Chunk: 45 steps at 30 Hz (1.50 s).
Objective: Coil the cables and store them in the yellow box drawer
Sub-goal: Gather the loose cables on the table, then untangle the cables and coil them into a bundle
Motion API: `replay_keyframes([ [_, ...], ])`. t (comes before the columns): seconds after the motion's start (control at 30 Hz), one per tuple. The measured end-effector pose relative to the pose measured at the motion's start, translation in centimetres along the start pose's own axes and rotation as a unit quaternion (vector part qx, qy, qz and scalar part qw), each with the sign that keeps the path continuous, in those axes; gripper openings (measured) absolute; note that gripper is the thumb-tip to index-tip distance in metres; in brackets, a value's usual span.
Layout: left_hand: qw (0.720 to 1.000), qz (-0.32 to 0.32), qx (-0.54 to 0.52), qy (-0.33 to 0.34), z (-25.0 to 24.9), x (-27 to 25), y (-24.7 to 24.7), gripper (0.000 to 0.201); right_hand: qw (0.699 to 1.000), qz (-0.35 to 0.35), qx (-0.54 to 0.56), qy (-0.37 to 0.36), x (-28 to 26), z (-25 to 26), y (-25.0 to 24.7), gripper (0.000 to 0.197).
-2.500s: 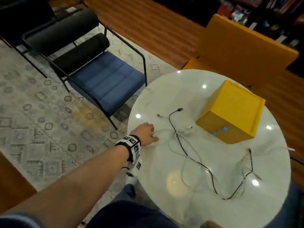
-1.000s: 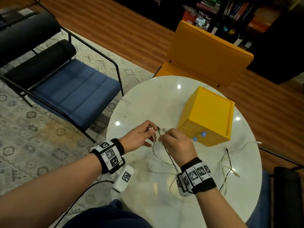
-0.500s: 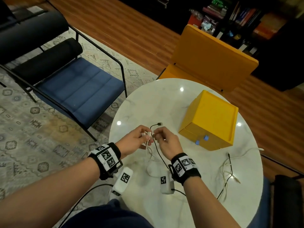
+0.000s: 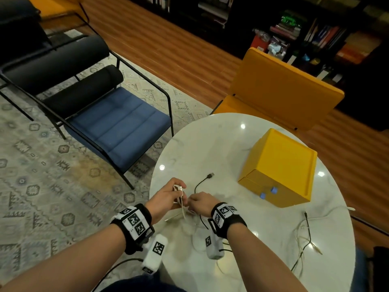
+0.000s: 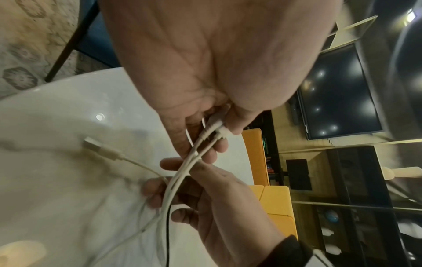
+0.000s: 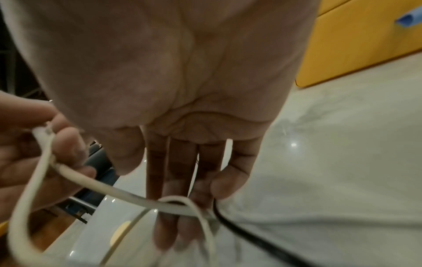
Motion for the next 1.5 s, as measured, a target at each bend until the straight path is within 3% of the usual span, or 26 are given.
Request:
replay_keyframes([
  [0.13, 1.000, -0.019, -0.018, -0.011, -0.4, -0.1, 0.3, 0.022, 0.995, 0.010, 0.094, -0.045, -0.5, -0.4, 0.6, 0.020],
  [0.23, 0.999, -0.026, -0.027, -0.012, 0.0, -0.3, 0.4, 0.023, 0.964, -0.130, 0.227, -0.044, -0.3, -1.8, 0.6, 0.011],
  [0.33, 0.999, -0.046, -0.018, -0.018, 0.7, -0.5, 0.3, 0.022, 0.907, -0.261, 0.331, -0.015, -0.4, -3.0, 0.6, 0.017],
  [0.43, 0.998, -0.054, -0.007, -0.025, 1.2, -0.8, 0.0, 0.014, 0.817, -0.301, 0.493, 0.002, -0.5, -3.4, 0.4, 0.028],
  [0.5, 0.998, -0.056, 0.008, -0.024, 1.6, -0.9, -0.4, 0.012, 0.777, -0.331, 0.535, 0.034, -0.3, -3.7, 0.1, 0.031],
  [0.57, 0.998, -0.057, 0.025, -0.021, 1.8, -0.8, -0.7, 0.011, 0.785, -0.364, 0.494, 0.088, 0.5, -3.9, -0.5, 0.027],
  [0.67, 0.998, -0.055, 0.018, -0.017, 2.0, -0.6, -1.0, 0.011, 0.834, -0.376, 0.371, 0.157, 2.2, -3.6, -1.6, 0.028],
  [0.73, 0.999, -0.043, 0.002, -0.018, 1.9, -0.6, -1.1, 0.013, 0.861, -0.354, 0.318, 0.181, 3.4, -2.6, -2.2, 0.035],
  [0.83, 0.999, -0.020, -0.012, -0.026, 1.7, -0.7, -1.3, 0.015, 0.901, -0.286, 0.219, 0.241, 5.0, -1.4, -2.4, 0.065],
  [0.9, 0.999, -0.012, -0.017, -0.032, 1.6, -0.9, -1.4, 0.016, 0.923, -0.252, 0.137, 0.256, 6.0, -0.9, -2.4, 0.075],
  [1.03, 0.999, -0.030, -0.019, -0.033, 1.5, -0.8, -1.9, 0.016, 0.961, -0.187, -0.009, 0.203, 7.7, 0.0, -2.5, 0.043],
  [1.2, 0.995, -0.079, -0.059, -0.024, 0.8, 0.5, -2.6, 0.016, 0.955, -0.205, 0.007, 0.213, 5.5, -1.9, -2.6, 0.038],
  [1.27, 0.994, -0.077, -0.072, -0.026, -0.1, 0.9, -2.3, 0.017, 0.945, -0.205, 0.127, 0.222, 4.0, -3.0, -3.2, 0.026],
  [1.3, 0.994, -0.072, -0.075, -0.024, -0.7, 1.1, -2.0, 0.018, 0.918, -0.215, 0.262, 0.206, 3.1, -3.2, -3.4, 0.021],
  [1.33, 0.995, -0.065, -0.079, -0.020, -1.2, 1.2, -1.6, 0.018, 0.859, -0.222, 0.427, 0.175, 2.1, -3.2, -3.6, 0.017],
  [1.37, 0.995, -0.057, -0.085, -0.017, -1.8, 1.3, -1.1, 0.018, 0.769, -0.223, 0.585, 0.128, 0.8, -3.0, -3.9, 0.014],
  [1.4, 0.994, -0.047, -0.094, -0.014, -2.5, 1.4, -0.5, 0.018, 0.697, -0.232, 0.674, 0.083, -0.6, -2.8, -4.5, 0.014],
  [1.43, 0.993, -0.034, -0.108, -0.010, -3.2, 1.5, 0.1, 0.017, 0.651, -0.237, 0.720, 0.043, -2.1, -2.6, -5.2, 0.015],
  [1.5, 0.991, 0.001, -0.134, 0.001, -4.9, 1.5, 1.8, 0.018, 0.632, -0.249, 0.734, -0.025, -5.4, -2.0, -6.7, 0.015],
])
Point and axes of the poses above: each hand's wrist, its own x-axis towards the middle knuckle, its own y-axis out of the palm, z = x × y, the point moved 1 cm from there along x, towards the middle knuckle, and after that the axes turned 2 degrees about -x, right-handed, at the moved point
